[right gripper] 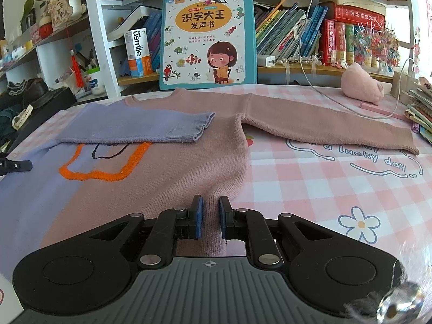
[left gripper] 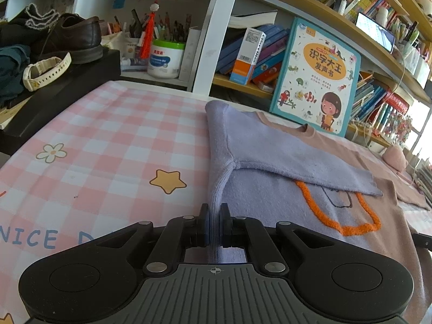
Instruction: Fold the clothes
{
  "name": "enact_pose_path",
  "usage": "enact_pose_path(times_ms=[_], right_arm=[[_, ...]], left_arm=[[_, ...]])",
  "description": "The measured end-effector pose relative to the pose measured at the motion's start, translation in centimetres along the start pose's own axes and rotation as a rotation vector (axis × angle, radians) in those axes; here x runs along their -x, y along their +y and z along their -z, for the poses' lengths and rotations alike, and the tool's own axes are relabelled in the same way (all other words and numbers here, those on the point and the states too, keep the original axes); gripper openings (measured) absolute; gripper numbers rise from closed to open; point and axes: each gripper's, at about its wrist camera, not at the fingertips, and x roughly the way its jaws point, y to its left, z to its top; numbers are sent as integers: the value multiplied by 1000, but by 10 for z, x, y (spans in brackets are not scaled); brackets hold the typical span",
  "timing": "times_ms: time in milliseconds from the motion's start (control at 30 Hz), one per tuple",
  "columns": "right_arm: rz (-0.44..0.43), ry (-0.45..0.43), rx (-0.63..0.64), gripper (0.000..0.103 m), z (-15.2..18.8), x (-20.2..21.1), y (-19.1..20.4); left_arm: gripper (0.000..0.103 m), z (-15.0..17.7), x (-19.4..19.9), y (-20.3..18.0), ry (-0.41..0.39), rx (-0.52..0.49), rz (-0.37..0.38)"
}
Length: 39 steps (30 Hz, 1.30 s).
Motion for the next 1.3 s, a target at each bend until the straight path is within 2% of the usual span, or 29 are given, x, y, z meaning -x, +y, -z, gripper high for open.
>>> enact_pose_path(times_ms=[100,167,233,267,333,400,467,533,700,1000,1300], right_arm=[[5,-2,4,14,0,0,1],[12,-8,7,21,0,2,1],[20,-18,9,45,1,4,2],[23,-30,10,49,1,6,2],[21,-47,9,51,1,10,1],[24,-52,5,53,2,12,1],[32,-52,-1,56,3,14,-1],[39,-53,-7,60,3,15,-3],[60,-57,-22,65,4,20,-9],[161,-91,-57,71,-5,31,-42],[293,-99,-78,74,-20,37,-102]], left_arm=[[10,0,2,-2,-7,-11,-13],[12,0,5,-5,-19,-32,-32],[20,0,11,-10,-41,-73,-65],[23,0,16,-14,-55,-99,-80],[46,-1,24,-21,-82,-138,-99],[61,-3,34,-28,-117,-176,-114],[68,-5,41,-36,-144,-204,-113],[80,-6,48,-44,-171,-231,-110],[91,-5,54,-64,-196,-258,-49],[94,15,41,-101,-171,-340,49],[96,17,34,-109,-168,-344,64]])
